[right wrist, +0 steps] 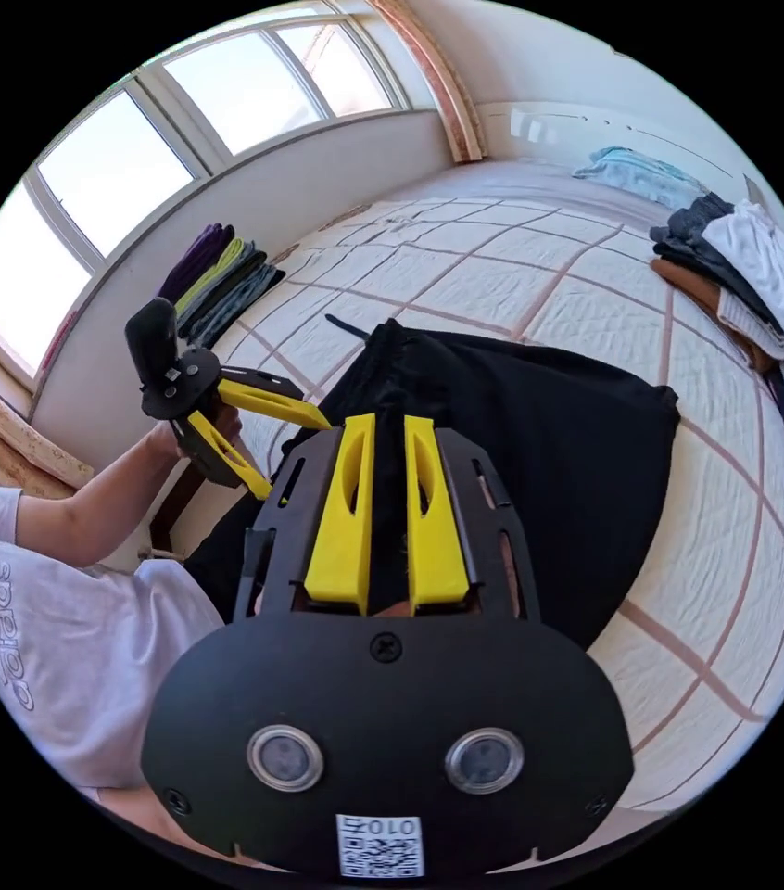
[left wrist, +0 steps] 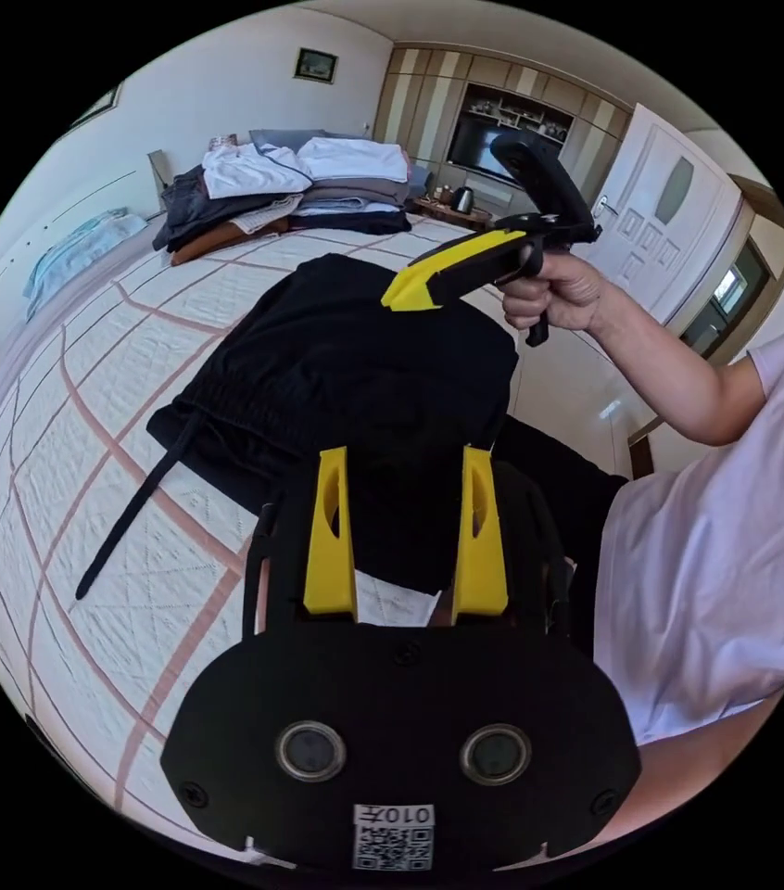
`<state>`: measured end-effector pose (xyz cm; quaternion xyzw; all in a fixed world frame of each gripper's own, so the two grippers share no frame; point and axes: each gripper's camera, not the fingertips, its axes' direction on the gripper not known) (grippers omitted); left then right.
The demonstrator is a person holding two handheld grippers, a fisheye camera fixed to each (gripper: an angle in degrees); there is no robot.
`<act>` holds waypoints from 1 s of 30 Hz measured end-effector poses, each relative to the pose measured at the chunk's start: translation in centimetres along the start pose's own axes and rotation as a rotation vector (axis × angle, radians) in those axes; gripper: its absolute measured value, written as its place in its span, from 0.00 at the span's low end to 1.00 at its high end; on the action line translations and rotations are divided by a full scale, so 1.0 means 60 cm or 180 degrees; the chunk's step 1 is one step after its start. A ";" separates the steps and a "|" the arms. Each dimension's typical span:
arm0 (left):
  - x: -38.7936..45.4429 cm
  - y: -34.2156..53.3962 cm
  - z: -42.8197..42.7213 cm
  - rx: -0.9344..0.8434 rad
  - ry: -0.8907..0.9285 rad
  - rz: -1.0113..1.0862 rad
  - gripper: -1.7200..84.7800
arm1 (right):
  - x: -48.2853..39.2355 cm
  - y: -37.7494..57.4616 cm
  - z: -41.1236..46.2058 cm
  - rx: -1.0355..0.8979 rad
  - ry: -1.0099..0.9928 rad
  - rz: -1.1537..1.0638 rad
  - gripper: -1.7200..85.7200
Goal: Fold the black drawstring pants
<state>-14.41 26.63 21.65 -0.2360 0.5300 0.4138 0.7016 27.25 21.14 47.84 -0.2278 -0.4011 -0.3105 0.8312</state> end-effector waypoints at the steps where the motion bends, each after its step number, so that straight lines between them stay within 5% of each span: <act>1: 0.003 0.014 -0.010 0.0101 -0.0101 -0.0072 0.21 | 0.002 -0.031 0.021 -0.0171 -0.0009 -0.0079 0.10; 10: 0.006 0.025 0.018 0.0116 -0.0026 -0.0105 0.22 | -0.006 -0.164 0.094 -0.0639 -0.0248 -0.0173 0.11; 14: 0.011 0.031 0.017 0.0247 0.0039 -0.0106 0.22 | -0.005 -0.189 0.142 -0.1102 0.0423 -0.0185 0.09; 18: 0.002 0.064 0.006 0.0544 0.0224 -0.0352 0.21 | 0.021 -0.196 0.144 -0.1093 0.0520 -0.0147 0.05; 30: 0.016 0.013 0.026 0.0173 -0.0131 0.0067 0.21 | 0.112 -0.162 0.057 -0.0631 0.0045 0.0050 0.04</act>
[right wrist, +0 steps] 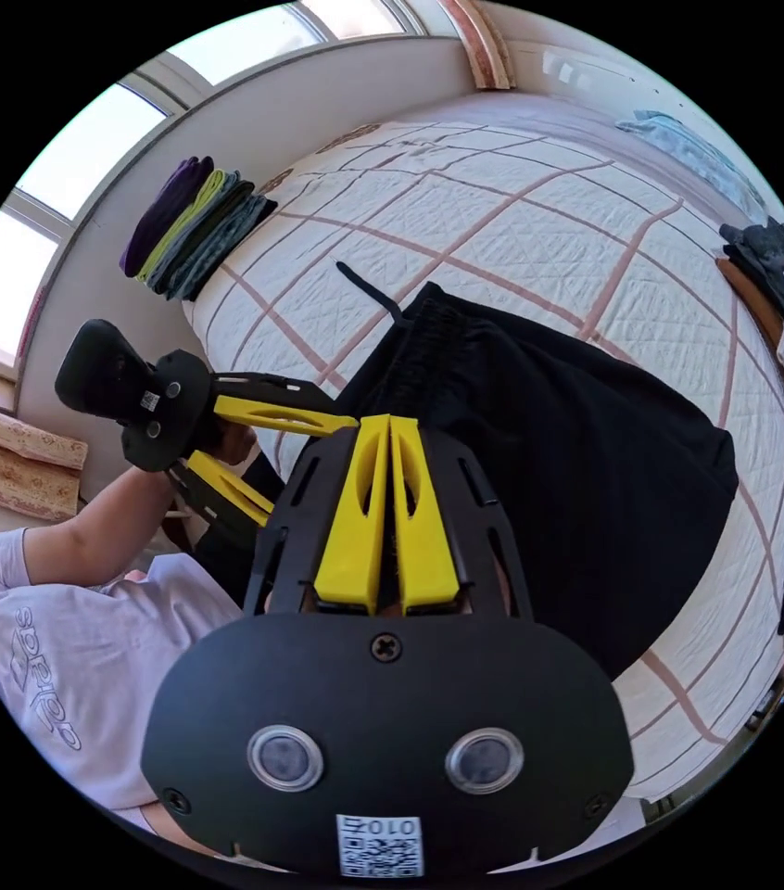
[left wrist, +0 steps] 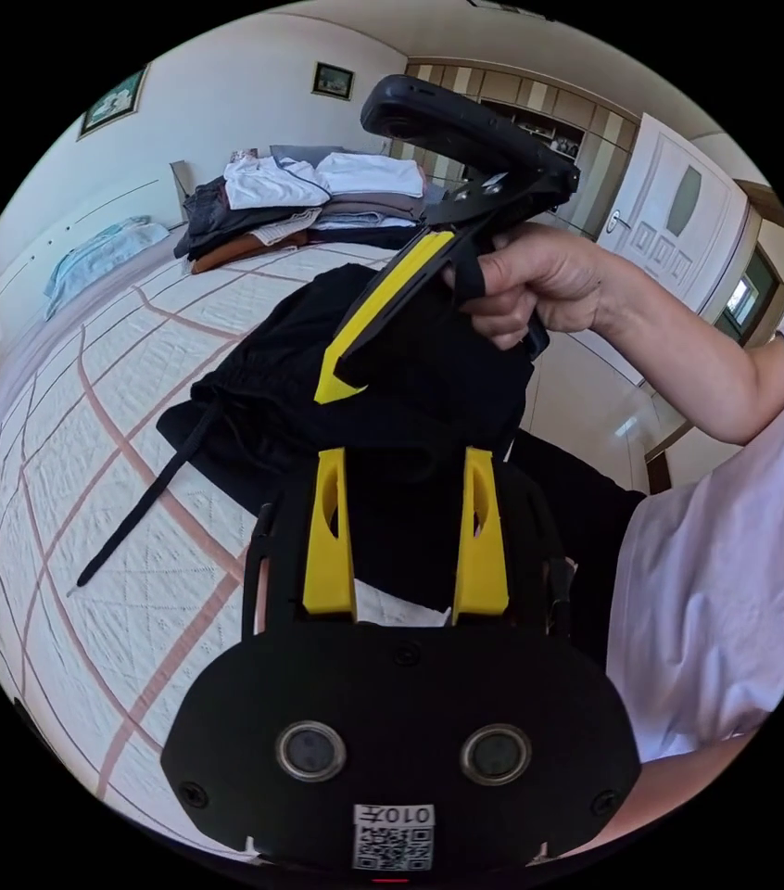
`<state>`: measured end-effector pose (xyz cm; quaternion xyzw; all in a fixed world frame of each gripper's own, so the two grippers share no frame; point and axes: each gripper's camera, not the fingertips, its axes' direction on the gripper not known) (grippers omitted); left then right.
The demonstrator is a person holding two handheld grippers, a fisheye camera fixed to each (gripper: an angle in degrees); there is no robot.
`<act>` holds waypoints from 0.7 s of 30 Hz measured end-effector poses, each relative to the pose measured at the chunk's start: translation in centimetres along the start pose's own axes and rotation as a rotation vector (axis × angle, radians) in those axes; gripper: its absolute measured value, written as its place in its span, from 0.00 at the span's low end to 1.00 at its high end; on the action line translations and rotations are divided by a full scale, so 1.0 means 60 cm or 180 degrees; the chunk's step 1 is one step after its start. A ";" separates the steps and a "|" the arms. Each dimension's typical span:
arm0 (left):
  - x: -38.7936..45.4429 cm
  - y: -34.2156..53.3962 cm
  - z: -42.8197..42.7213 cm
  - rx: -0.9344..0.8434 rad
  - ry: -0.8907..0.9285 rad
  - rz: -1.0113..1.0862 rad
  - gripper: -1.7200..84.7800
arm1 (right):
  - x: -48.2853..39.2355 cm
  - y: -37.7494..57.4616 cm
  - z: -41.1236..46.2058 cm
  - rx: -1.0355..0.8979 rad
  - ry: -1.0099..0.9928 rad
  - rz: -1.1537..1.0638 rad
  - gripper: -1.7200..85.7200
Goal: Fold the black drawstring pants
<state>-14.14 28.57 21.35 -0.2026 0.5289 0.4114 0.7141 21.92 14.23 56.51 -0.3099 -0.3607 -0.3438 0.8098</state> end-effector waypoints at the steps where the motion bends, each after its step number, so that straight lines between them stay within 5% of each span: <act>1: -0.002 -0.003 -0.009 0.0115 0.0041 -0.0019 0.21 | 0.012 0.011 -0.008 0.0055 -0.0023 0.0027 0.04; 12: 0.011 -0.017 -0.020 0.0136 0.0192 0.0119 0.20 | 0.130 0.095 -0.084 0.0675 -0.0587 0.0470 0.04; 21: -0.007 0.000 -0.011 0.0050 0.0609 0.0215 0.11 | 0.096 0.144 -0.105 0.0516 -0.0385 -0.0050 0.04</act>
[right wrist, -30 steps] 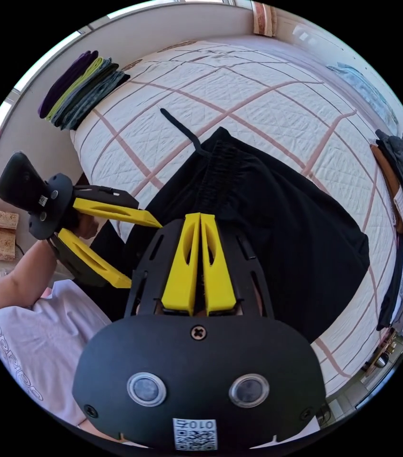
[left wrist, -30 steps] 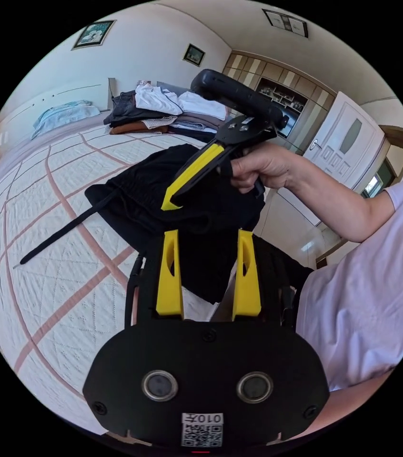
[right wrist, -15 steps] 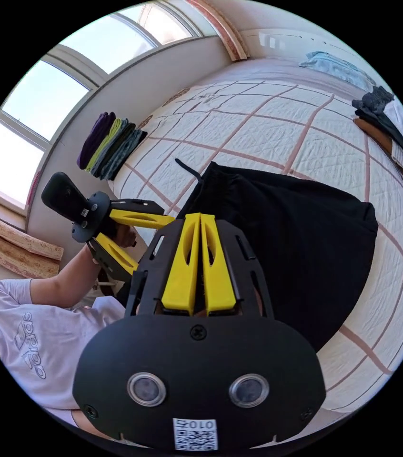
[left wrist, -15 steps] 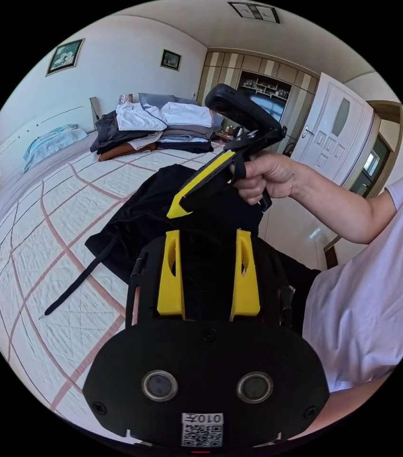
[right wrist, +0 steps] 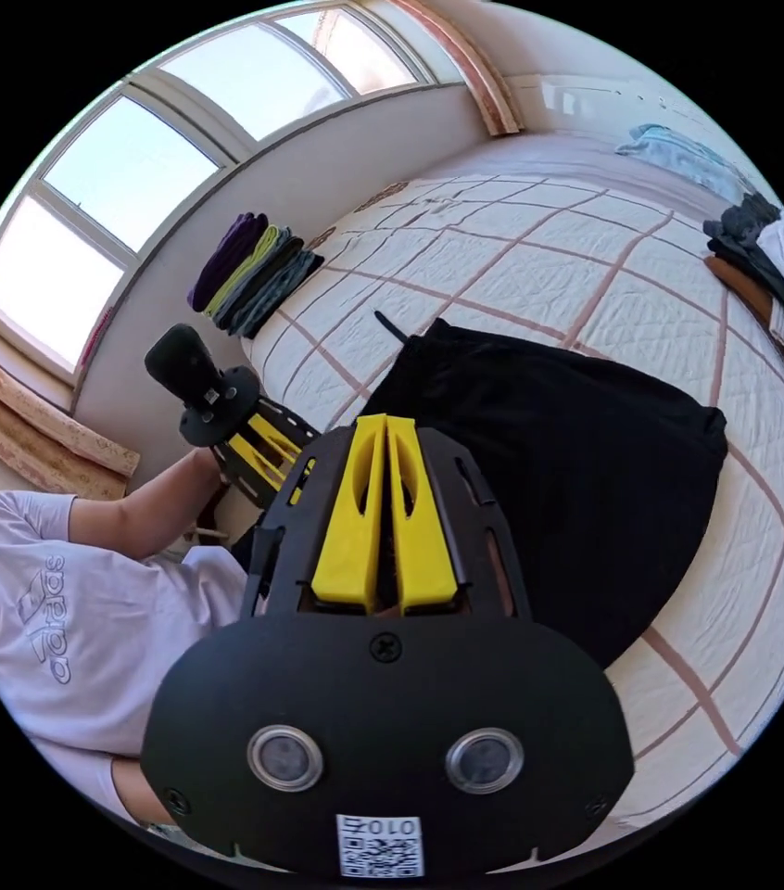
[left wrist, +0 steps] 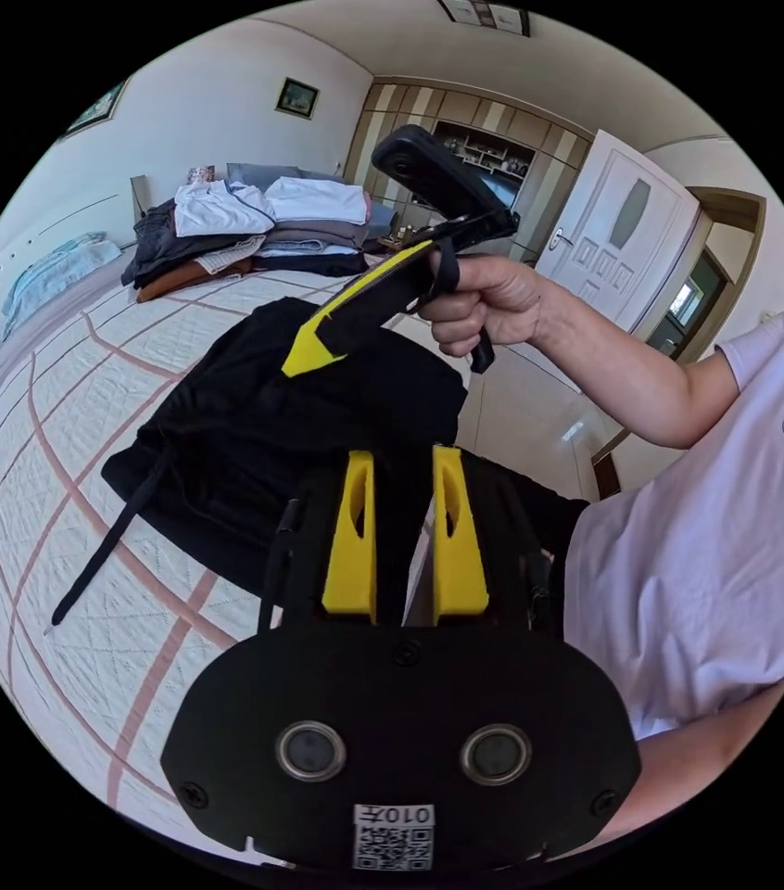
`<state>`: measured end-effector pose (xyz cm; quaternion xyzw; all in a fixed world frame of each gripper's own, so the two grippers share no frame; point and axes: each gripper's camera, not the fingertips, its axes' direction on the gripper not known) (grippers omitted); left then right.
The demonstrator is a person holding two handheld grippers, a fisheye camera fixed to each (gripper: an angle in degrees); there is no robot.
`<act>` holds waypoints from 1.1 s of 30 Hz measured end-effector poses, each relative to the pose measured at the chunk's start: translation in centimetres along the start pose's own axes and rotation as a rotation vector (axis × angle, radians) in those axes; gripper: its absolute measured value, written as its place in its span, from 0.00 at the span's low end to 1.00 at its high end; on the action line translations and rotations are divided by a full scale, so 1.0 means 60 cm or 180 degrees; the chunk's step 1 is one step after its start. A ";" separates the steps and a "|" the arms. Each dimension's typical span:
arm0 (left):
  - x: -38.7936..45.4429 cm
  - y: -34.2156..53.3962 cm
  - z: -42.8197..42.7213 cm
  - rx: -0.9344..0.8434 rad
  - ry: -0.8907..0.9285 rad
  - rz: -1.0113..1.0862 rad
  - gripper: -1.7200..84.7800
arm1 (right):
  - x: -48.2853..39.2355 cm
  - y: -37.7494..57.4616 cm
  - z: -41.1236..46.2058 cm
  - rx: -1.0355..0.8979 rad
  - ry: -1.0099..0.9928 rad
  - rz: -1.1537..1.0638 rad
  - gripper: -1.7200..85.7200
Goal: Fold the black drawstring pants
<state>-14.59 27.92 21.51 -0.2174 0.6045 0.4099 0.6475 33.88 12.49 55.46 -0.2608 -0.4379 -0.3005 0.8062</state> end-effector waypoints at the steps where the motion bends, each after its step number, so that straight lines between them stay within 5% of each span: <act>1: -0.007 0.010 -0.003 -0.0065 0.0066 -0.0009 0.09 | 0.014 0.021 -0.011 -0.0017 0.0115 0.0102 0.04; 8: -0.047 0.054 0.022 -0.0374 0.0095 -0.0317 0.06 | 0.061 0.145 0.014 -0.0191 0.0157 0.0641 0.05; 14: -0.118 0.099 -0.006 0.0055 0.0895 -0.0992 0.05 | -0.026 0.219 -0.027 0.0178 0.0195 0.0258 0.05; 18: -0.130 0.129 0.004 -0.0041 0.0936 -0.1203 0.05 | -0.049 0.268 0.002 -0.0112 0.0767 0.0354 0.05; 20: -0.129 0.137 0.007 0.0024 0.0985 -0.1242 0.05 | -0.031 0.299 -0.009 0.0231 0.0202 0.0608 0.05; 27: -0.043 0.150 -0.098 0.0654 -0.0232 -0.1296 0.05 | -0.233 0.268 -0.076 0.0870 0.0803 -0.0155 0.12; 33: -0.037 0.186 -0.112 0.0836 -0.0303 -0.1772 0.05 | -0.450 0.148 0.084 0.0211 0.1106 -0.1135 0.15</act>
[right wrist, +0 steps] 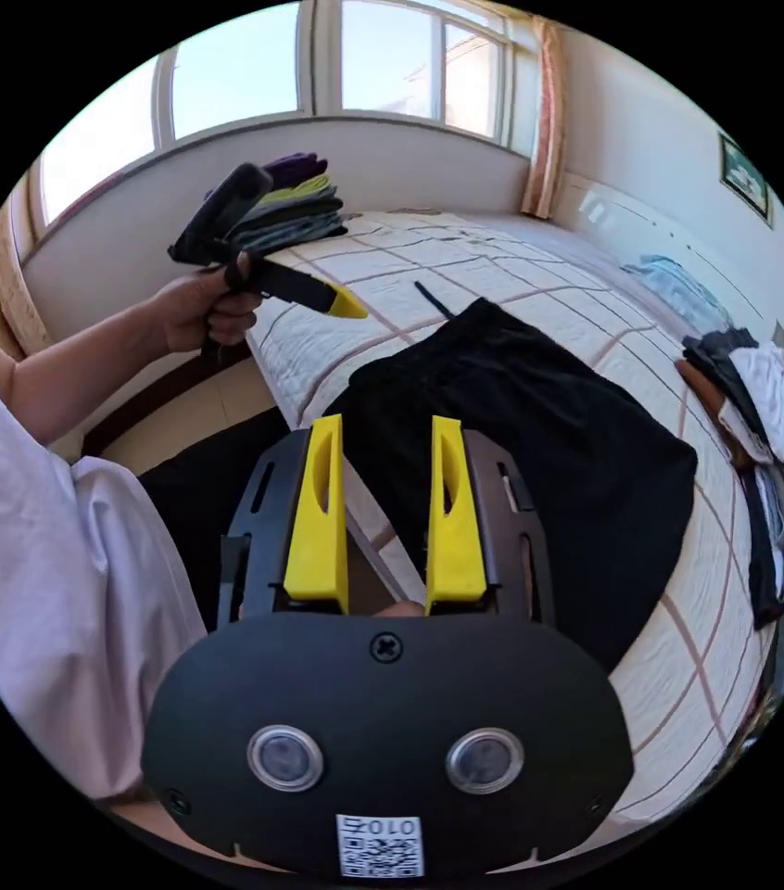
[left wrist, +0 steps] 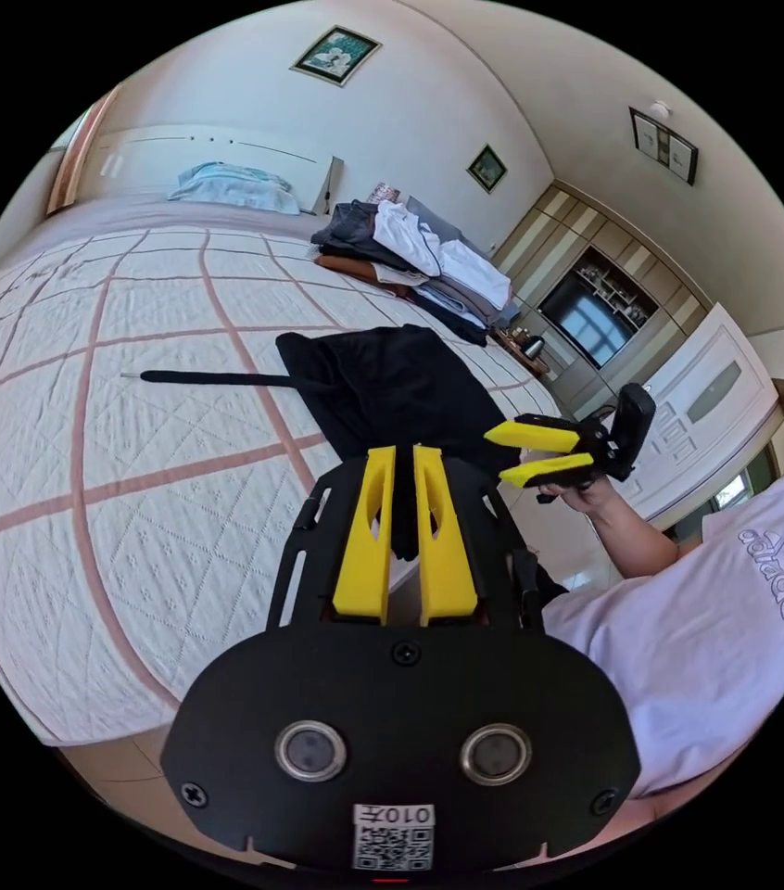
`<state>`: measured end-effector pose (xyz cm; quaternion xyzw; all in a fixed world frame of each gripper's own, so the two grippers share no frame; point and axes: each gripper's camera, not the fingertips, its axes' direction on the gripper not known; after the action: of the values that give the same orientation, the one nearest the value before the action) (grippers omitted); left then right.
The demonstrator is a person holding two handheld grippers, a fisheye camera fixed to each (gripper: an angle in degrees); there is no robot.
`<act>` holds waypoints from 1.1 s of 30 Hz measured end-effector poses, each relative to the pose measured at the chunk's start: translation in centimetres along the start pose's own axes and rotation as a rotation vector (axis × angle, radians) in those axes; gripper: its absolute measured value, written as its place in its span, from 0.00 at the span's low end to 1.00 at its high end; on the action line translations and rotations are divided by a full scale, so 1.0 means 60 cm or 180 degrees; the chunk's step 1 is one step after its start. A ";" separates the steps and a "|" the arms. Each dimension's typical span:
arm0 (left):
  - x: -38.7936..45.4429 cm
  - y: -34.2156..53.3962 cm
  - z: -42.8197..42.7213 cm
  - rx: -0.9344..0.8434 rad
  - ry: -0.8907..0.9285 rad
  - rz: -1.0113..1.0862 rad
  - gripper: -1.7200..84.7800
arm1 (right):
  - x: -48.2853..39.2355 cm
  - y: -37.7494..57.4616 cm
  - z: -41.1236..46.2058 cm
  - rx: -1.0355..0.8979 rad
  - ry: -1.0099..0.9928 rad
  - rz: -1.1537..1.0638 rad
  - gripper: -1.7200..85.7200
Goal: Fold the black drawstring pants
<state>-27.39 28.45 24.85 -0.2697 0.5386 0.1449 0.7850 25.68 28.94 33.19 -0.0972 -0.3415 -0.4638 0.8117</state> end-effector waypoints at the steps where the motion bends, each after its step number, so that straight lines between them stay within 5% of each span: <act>1: 0.003 0.007 -0.005 0.0033 0.0041 -0.0007 0.05 | -0.034 -0.020 0.011 -0.0040 0.0142 -0.0156 0.15; 5: 0.007 0.034 -0.021 0.0029 0.0000 -0.0001 0.05 | -0.105 -0.055 0.041 -0.0258 0.0743 -0.0541 0.13; 11: 0.008 0.062 -0.024 -0.0008 0.0116 -0.0076 0.07 | -0.115 -0.097 -0.015 -0.0110 0.0296 -0.0197 0.11; 13: 0.032 0.054 -0.011 -0.0194 -0.0085 0.0096 0.08 | -0.128 -0.101 0.012 -0.0387 0.0206 -0.0310 0.11; 20: 0.155 0.053 0.052 -0.0694 -0.1150 0.1234 0.14 | -0.147 -0.057 -0.129 0.0340 0.0159 0.0129 0.16; 24: 0.113 0.060 0.099 -0.1181 -0.0814 0.0582 0.16 | -0.189 -0.036 -0.130 0.0106 0.0461 0.0004 0.18; 33: 0.065 0.078 0.110 -0.0888 -0.0260 -0.0120 0.16 | -0.311 -0.112 -0.097 0.0038 0.0804 -0.0447 0.18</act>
<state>-23.26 35.83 21.79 -0.3802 0.4756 0.2145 0.7637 16.60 35.27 15.72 -0.0091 -0.2454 -0.5260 0.8143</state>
